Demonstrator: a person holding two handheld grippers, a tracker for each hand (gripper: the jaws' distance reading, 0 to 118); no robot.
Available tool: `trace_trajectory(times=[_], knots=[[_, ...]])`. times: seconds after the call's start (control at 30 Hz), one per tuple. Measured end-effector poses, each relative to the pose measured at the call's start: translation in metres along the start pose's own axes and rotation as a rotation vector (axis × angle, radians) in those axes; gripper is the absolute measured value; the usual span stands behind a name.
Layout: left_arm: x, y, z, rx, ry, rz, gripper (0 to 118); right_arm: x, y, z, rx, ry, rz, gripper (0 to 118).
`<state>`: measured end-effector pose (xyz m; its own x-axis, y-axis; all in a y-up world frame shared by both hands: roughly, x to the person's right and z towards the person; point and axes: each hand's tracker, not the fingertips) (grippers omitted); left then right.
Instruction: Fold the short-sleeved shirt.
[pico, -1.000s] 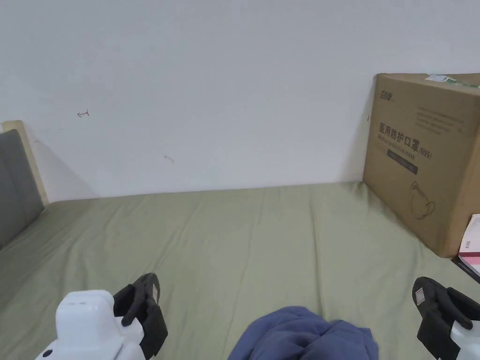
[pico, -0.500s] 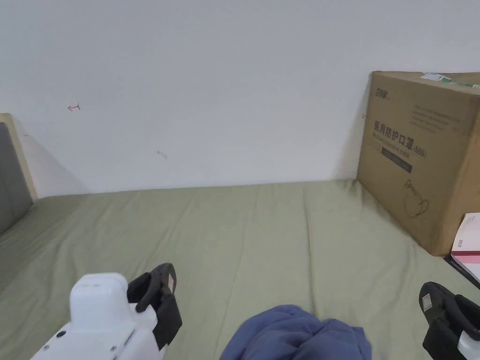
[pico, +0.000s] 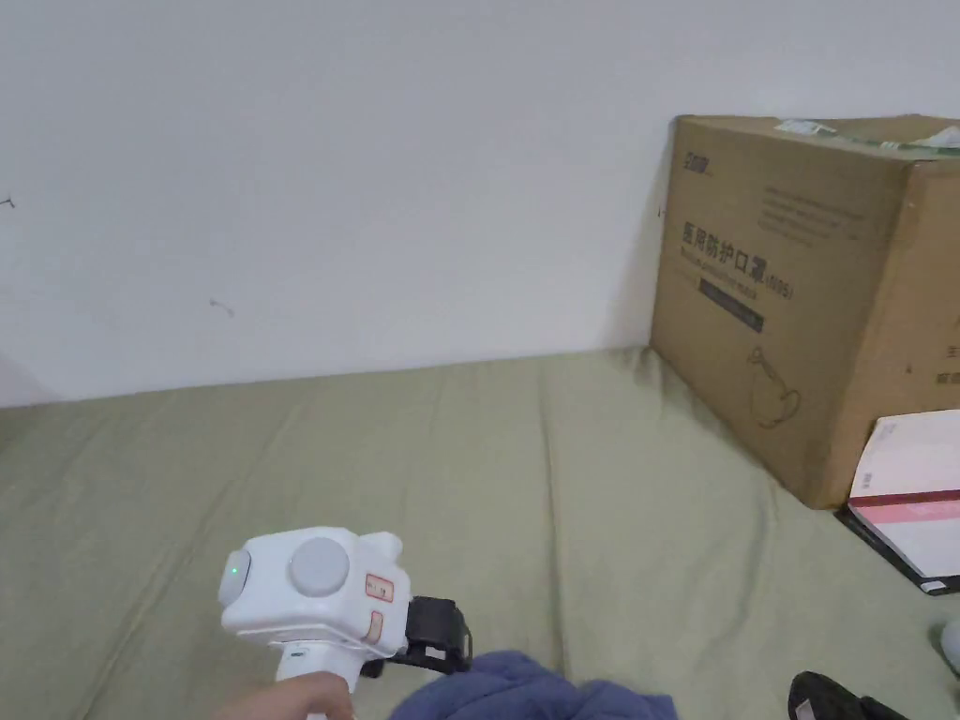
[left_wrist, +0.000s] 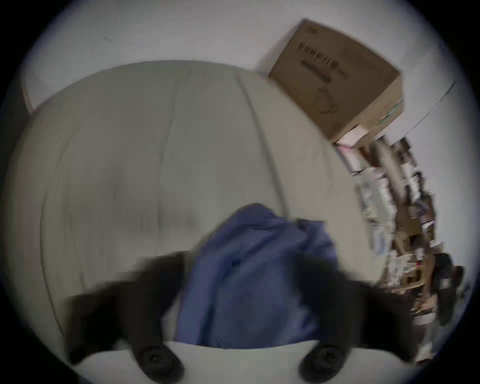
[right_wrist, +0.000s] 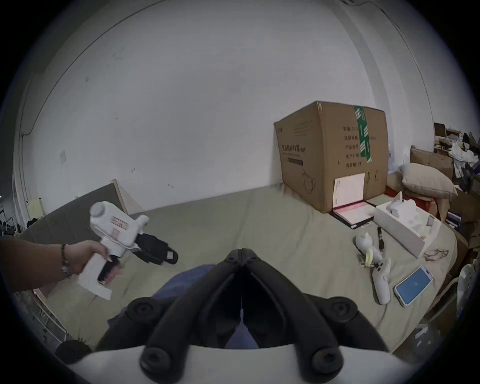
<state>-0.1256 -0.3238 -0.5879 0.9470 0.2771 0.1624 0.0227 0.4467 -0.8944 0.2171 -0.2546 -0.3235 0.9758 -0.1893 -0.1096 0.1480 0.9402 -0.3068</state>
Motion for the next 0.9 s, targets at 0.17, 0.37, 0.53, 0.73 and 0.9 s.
trace_trajectory(times=[0.17, 0.37, 0.53, 0.73, 0.9], knots=[[-0.002, -0.002, -0.062, -0.047, 0.035, -0.053, 115, 0.019, -0.009, -0.014, -0.061, -0.037, -0.024, 0], [0.013, -0.033, -0.091, -0.069, 0.151, -0.251, 105, 0.029, -0.016, -0.031, -0.119, -0.064, -0.054, 0], [0.01, -0.041, -0.055, 0.046, 0.141, -0.262, 57, 0.029, -0.015, -0.068, -0.224, 0.007, -0.096, 0], [0.002, -0.053, -0.011, 0.145, 0.119, -0.292, 7, 0.028, 0.0, -0.145, -0.428, 0.137, -0.208, 6], [-0.011, -0.063, 0.024, 0.221, 0.074, -0.217, 7, 0.018, -0.038, -0.241, -0.737, 0.078, -0.274, 117]])
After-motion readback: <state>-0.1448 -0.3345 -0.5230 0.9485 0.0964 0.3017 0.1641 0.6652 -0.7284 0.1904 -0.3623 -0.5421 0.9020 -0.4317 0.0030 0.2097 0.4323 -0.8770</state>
